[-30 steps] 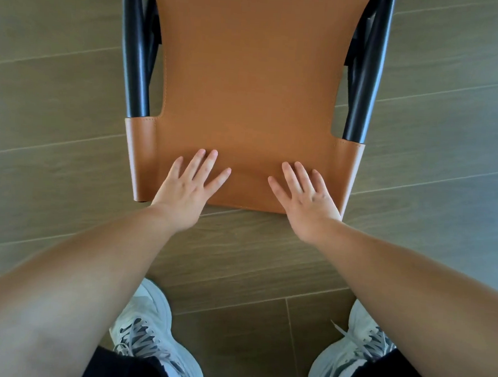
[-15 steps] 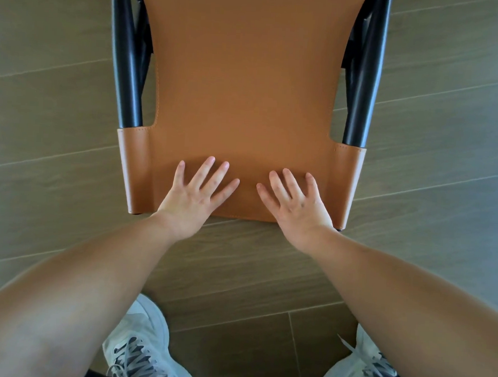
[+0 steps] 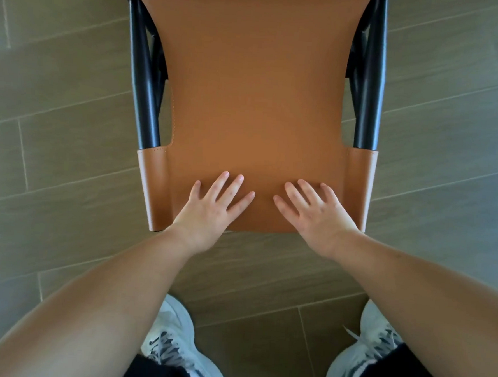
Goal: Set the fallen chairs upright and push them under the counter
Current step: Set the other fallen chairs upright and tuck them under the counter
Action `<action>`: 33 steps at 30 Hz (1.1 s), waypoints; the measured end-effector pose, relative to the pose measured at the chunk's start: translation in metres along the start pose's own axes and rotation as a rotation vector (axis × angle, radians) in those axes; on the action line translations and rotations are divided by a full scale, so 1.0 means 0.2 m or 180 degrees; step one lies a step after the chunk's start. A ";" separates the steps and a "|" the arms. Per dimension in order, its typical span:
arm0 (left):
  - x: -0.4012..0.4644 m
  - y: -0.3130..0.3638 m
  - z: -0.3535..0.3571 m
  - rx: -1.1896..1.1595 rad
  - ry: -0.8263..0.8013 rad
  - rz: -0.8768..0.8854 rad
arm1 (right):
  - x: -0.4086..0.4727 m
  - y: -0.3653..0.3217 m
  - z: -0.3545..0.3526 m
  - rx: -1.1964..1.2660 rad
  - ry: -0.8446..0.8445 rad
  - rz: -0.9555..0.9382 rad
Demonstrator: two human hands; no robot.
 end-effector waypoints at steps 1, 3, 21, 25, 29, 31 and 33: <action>-0.02 0.00 -0.06 -0.0015 -0.0026 0.0019 | -0.04 0.00 -0.06 0.0017 -0.0041 0.0034; -0.08 -0.01 -0.18 -0.0036 -0.0009 0.0082 | -0.12 0.01 -0.18 0.0041 -0.0097 0.0137; -0.44 -0.53 -1.76 -0.0274 0.0058 0.0009 | -0.83 0.54 -1.68 0.0395 0.0059 0.0295; -0.42 -0.71 -2.04 -0.0355 0.0275 -0.0149 | -0.87 0.71 -1.98 0.0350 0.0140 0.0389; -0.40 -0.89 -2.31 -0.0312 0.0626 -0.0050 | -0.88 0.89 -2.27 0.0167 0.0308 0.0426; -0.37 -0.99 -2.47 -0.0233 0.0813 -0.0011 | -0.88 0.99 -2.42 0.0085 0.0421 0.0511; -0.31 -1.09 -2.62 -0.0175 0.1016 0.0065 | -0.86 1.09 -2.56 -0.0014 0.0546 0.0506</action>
Point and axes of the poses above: each hand's wrist, its own x-axis towards the middle knuckle, its own z-axis out of the palm, y = z × x, the point moved 2 cm from there along x, towards the middle knuckle, and after that the axes turned 15 degrees about -z, right-handed, at the moved point
